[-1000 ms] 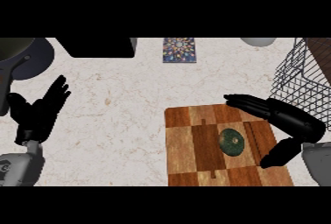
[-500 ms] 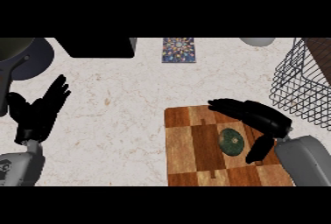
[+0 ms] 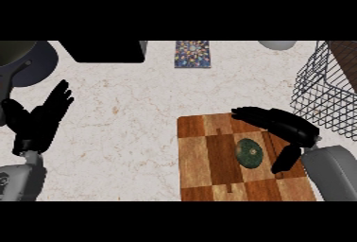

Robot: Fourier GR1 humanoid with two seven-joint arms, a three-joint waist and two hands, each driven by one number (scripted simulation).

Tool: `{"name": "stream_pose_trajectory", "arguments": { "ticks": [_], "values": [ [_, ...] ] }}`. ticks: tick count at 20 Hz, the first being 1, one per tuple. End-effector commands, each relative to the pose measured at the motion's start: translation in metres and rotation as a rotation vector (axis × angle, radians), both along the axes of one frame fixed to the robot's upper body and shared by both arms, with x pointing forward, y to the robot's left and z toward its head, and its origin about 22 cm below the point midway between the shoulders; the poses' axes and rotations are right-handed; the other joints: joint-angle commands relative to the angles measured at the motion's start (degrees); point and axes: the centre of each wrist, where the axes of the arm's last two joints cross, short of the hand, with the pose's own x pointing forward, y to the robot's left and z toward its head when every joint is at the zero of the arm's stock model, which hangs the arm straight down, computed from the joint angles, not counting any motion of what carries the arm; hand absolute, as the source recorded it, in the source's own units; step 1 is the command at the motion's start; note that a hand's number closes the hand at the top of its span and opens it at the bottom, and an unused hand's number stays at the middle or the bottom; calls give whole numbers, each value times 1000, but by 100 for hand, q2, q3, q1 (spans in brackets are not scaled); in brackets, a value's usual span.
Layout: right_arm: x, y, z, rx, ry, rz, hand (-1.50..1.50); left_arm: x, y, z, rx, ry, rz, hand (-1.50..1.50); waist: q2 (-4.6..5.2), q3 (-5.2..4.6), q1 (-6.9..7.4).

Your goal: Pick the squash from the cutting board and place it in the basket

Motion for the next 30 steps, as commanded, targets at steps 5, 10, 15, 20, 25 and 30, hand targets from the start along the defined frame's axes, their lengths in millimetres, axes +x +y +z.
{"name": "stream_pose_trajectory", "arguments": {
  "ticks": [5,10,15,20,25,30],
  "values": [
    [-10,-8,-4,57,57,97,-150,8,-15,-19,-2,7,2,0,2,-2,-46],
    [-17,10,-2,20,9,89,-150,-12,12,-10,-2,17,-24,0,-6,-1,-13],
    [-20,25,-19,-28,-23,53,-150,9,17,13,13,9,9,0,-2,-1,-22],
    [-10,9,-41,-67,-16,59,-150,10,-13,1,16,4,7,0,1,0,-5],
    [-31,27,-41,-144,-107,141,150,-3,-3,-21,6,-7,-5,0,-4,-2,-22],
    [-42,43,-64,-153,-109,139,150,2,0,-3,5,-6,-10,0,-6,0,-19]
  ]
}}
